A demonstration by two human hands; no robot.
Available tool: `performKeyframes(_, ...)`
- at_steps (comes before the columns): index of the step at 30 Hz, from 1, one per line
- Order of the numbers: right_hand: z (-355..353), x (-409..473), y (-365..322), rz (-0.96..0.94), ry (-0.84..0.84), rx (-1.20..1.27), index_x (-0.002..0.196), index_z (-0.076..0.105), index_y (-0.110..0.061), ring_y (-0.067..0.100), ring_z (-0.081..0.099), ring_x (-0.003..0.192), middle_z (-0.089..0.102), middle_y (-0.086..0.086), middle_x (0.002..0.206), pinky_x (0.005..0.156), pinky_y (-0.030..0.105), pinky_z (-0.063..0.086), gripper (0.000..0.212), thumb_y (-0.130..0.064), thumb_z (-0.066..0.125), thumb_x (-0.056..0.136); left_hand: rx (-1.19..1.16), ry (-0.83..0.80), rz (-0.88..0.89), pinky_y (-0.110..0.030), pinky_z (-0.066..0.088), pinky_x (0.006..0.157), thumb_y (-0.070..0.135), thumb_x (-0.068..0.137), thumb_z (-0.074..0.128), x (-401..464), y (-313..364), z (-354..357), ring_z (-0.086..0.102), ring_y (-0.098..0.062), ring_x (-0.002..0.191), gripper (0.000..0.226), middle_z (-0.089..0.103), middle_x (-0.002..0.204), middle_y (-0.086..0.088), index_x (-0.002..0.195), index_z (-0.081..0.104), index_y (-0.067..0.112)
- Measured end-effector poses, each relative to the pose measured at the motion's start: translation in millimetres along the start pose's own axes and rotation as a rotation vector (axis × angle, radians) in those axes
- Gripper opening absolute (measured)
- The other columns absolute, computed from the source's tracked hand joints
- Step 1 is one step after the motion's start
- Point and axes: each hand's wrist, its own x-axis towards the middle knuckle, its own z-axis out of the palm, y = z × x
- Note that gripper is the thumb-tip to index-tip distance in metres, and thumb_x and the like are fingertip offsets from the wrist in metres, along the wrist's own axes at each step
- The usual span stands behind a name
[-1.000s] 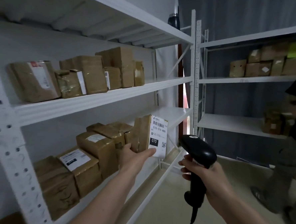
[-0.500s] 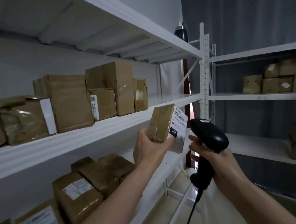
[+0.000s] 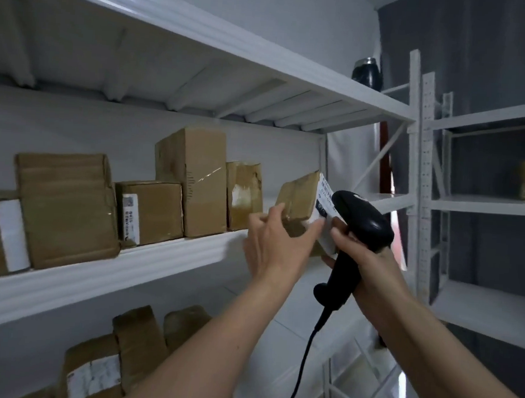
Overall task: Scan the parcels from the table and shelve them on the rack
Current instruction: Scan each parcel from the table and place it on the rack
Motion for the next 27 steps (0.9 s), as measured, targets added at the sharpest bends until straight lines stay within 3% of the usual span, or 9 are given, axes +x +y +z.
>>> performKeyframes(4,-24.8,54.8,2.8,0.042,-0.099,0.103,0.111,0.061,0.006,0.040,0.062,0.110,0.064,0.024,0.103,0.098,0.049,0.049,0.029,-0.005,0.067,0.085,0.203,0.052,0.075,-0.037,0.031,0.108,0.059,0.075,0.067,21.8,18.8,39.4,0.038,-0.023,0.127,0.085,0.035,0.135,-0.003,0.147,0.027,0.040)
performKeyframes(9,-32.2,108.7,8.8,0.216,-0.216,0.277,0.091,0.061,-0.007,0.030,0.066,0.091,0.067,0.009,0.082,0.086,0.044,0.055,0.009,-0.006,0.068,0.085,0.443,0.229,0.033,-0.040,0.029,0.107,0.052,0.072,0.075,55.4,36.6,68.3,0.035,-0.031,0.129,0.085,0.019,0.147,-0.011,0.142,0.031,0.033)
performKeyframes(15,-32.2,139.1,19.5,0.347,-0.278,0.295,0.100,0.065,-0.006,0.037,0.065,0.104,0.067,0.019,0.099,0.100,0.052,0.047,0.025,-0.009,0.075,0.078,0.728,0.381,0.039,-0.037,0.032,0.102,0.051,0.070,0.079,74.7,29.7,83.0,0.038,-0.029,0.126,0.078,0.025,0.148,-0.012,0.135,0.041,0.029)
performKeyframes(21,-51.8,140.5,34.7,0.407,-0.362,0.313,0.096,0.066,-0.006,0.032,0.065,0.110,0.067,0.022,0.116,0.098,0.047,0.049,0.026,-0.012,0.076,0.073,0.931,0.422,-0.034,-0.035,0.031,0.099,0.066,0.076,0.064,89.0,29.6,87.1,0.035,-0.025,0.124,0.068,0.033,0.144,-0.008,0.126,0.050,0.023)
performKeyframes(27,-60.8,142.2,36.9,0.432,-0.376,0.367,0.101,0.067,-0.004,0.030,0.064,0.111,0.065,0.021,0.120,0.098,0.047,0.049,0.036,-0.015,0.076,0.069,0.975,0.407,-0.010,-0.036,0.028,0.104,0.058,0.080,0.067,99.9,25.0,79.4,0.029,-0.024,0.130,0.067,0.029,0.146,-0.001,0.135,0.048,0.026)
